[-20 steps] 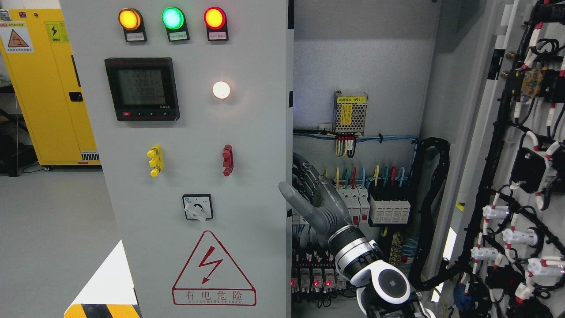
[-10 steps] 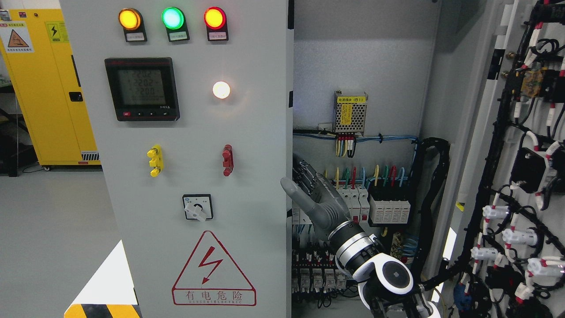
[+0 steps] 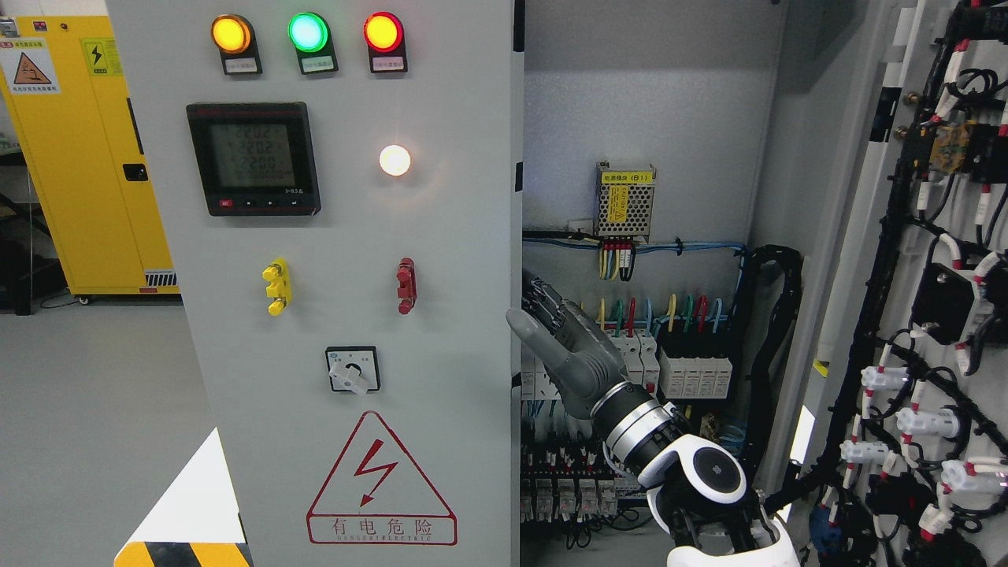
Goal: Open door with both hands
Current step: 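Hook the right hand fingers behind the warning-sign door's inner edge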
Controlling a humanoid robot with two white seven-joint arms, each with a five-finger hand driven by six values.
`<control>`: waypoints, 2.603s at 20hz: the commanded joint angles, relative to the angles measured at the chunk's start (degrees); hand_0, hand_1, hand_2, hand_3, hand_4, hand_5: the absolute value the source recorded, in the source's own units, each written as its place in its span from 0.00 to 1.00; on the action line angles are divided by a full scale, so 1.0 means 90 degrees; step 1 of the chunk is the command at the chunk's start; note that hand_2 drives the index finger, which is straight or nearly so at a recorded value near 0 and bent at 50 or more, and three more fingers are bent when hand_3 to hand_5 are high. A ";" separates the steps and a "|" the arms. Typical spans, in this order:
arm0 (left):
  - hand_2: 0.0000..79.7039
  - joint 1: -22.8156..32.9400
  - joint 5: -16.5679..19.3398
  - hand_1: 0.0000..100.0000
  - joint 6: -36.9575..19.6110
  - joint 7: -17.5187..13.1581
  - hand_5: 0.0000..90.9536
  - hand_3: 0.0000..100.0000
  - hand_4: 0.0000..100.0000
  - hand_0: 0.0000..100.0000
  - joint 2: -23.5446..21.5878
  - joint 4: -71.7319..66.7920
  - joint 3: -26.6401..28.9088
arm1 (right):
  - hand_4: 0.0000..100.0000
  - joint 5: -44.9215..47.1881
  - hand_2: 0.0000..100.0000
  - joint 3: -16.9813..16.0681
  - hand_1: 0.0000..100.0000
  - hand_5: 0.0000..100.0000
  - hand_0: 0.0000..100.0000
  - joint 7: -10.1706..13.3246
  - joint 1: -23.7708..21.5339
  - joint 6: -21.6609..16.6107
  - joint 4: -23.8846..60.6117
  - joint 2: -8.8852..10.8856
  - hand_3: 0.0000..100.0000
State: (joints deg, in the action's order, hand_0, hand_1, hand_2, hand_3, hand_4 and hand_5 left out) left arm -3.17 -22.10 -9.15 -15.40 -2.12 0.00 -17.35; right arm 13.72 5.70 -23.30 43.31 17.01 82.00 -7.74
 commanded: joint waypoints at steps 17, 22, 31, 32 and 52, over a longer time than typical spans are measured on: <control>0.00 0.0030 -0.0005 0.56 -0.0008 0.0002 0.00 0.00 0.00 0.12 0.0040 0.0049 0.0004 | 0.00 0.0390 0.04 -0.0272 0.50 0.00 0.00 -0.0331 0.0383 0.0424 -0.0517 0.0020 0.00; 0.00 0.0030 -0.0005 0.56 -0.0008 0.0002 0.00 0.00 0.00 0.12 0.0040 0.0049 0.0004 | 0.00 0.0390 0.04 -0.0262 0.50 0.00 0.00 -0.0798 0.0393 0.0424 -0.0517 0.0029 0.00; 0.00 0.0030 -0.0005 0.56 -0.0008 0.0002 0.00 0.00 0.00 0.12 0.0040 0.0049 0.0004 | 0.00 0.0390 0.04 -0.0272 0.50 0.00 0.00 -0.0878 0.0578 0.0404 -0.0702 0.0029 0.00; 0.00 0.0030 0.0005 0.56 -0.0008 0.0002 0.00 0.00 0.00 0.12 0.0040 0.0049 0.0004 | 0.00 0.0390 0.04 -0.0282 0.50 0.00 0.00 -0.0878 0.0608 0.0404 -0.0751 0.0029 0.00; 0.00 0.0030 -0.0005 0.56 -0.0018 0.0002 0.00 0.00 0.00 0.12 0.0050 0.0058 0.0004 | 0.00 0.0400 0.04 -0.0428 0.50 0.00 0.00 -0.1678 0.0725 0.0404 -0.0898 0.0039 0.00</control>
State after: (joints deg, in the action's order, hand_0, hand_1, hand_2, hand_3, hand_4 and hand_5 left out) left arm -2.90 -22.14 -9.30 -15.43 -0.02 0.00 -17.31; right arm 17.28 2.31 -36.47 49.75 20.37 74.57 -7.41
